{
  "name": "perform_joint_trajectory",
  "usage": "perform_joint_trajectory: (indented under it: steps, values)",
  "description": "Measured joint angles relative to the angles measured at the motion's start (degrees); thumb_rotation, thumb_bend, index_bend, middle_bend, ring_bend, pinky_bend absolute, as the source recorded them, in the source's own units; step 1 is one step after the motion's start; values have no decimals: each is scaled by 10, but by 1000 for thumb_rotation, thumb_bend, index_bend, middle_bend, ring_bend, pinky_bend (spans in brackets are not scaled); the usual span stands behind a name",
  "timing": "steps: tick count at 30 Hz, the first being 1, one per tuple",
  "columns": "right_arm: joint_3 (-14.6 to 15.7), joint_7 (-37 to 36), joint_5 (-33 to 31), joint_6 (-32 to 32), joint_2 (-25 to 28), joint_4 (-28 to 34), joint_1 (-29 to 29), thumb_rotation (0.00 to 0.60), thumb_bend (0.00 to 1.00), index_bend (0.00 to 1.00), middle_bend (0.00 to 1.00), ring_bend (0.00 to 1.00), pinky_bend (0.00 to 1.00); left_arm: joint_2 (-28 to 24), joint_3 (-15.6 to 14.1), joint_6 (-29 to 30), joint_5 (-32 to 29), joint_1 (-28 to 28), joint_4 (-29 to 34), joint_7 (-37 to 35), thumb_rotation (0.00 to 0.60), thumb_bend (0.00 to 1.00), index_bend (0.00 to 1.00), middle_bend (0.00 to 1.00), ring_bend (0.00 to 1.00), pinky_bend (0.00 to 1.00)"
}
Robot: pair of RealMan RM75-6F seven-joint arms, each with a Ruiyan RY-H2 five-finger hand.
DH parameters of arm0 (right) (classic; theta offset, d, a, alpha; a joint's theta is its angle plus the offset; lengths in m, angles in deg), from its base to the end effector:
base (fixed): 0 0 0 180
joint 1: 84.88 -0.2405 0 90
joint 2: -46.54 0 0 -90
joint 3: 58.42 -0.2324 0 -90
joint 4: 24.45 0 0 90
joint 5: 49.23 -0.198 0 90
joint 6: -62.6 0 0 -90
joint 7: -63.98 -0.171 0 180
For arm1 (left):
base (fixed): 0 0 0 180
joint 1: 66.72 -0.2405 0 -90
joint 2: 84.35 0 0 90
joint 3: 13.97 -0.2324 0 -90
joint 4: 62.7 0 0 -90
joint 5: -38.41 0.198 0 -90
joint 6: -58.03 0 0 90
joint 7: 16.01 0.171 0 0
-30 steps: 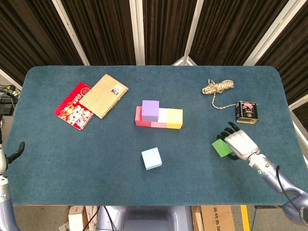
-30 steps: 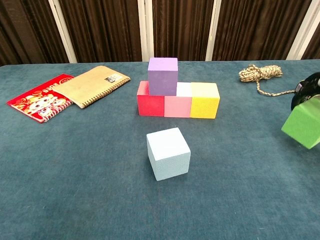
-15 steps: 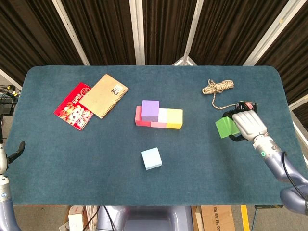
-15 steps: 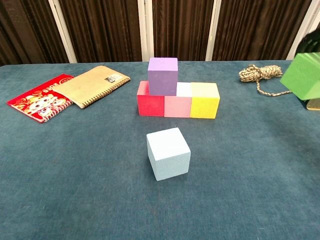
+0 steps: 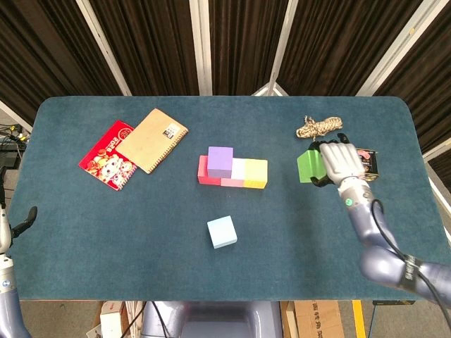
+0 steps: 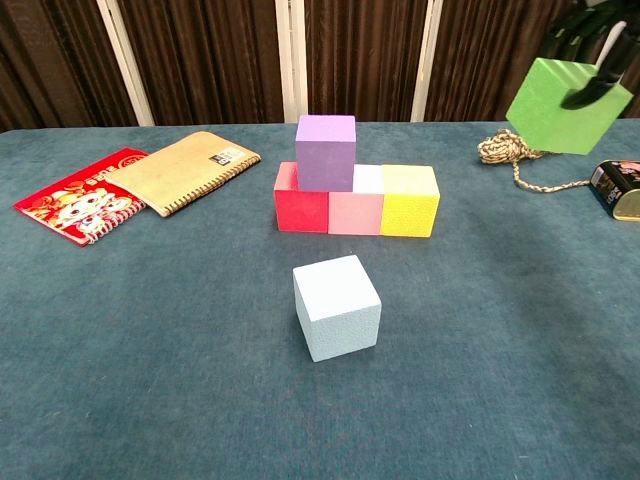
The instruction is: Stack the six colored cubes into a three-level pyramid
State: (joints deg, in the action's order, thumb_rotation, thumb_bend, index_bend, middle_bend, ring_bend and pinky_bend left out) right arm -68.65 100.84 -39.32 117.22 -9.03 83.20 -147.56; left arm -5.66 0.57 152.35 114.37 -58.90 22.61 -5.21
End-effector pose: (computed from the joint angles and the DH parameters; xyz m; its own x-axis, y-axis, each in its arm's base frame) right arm -0.1130 -0.3959 0.1350 0.4652 -0.3383 0.8180 -0.8684 0.0049 0.4959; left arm -0.2785 0.2458 0.1659 0.4142 -0.3258 0.8499 0.9094 0.1882 -0.3710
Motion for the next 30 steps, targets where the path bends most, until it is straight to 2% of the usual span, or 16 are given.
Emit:
perform_joint_trajectory:
  steps: [8, 14, 20, 26, 30]
  values:
    - [-26, 174, -284, 93, -83, -36, -139, 600, 673, 433, 386, 237, 0, 7, 7, 2, -9, 2, -15, 6, 600, 313, 77, 104, 0, 0]
    - [-73, 280, -412, 174, -158, -94, -216, 600, 672, 433, 386, 237, 0, 7, 8, -9, -13, 6, -20, -1, 600, 313, 77, 105, 0, 0]
    - [-126, 326, -457, 203, -222, -158, -240, 600, 672, 433, 386, 237, 0, 6, 5, -10, -8, 7, -22, -9, 600, 313, 76, 104, 0, 0]
    - [-163, 348, -459, 218, -268, -210, -249, 600, 672, 433, 381, 237, 0, 6, 8, -15, -14, 8, -28, -11, 600, 313, 76, 104, 0, 0]
    - [-176, 355, -441, 219, -290, -236, -247, 600, 672, 428, 378, 237, 0, 6, 10, -14, -18, 8, -29, -11, 600, 313, 76, 104, 0, 0]
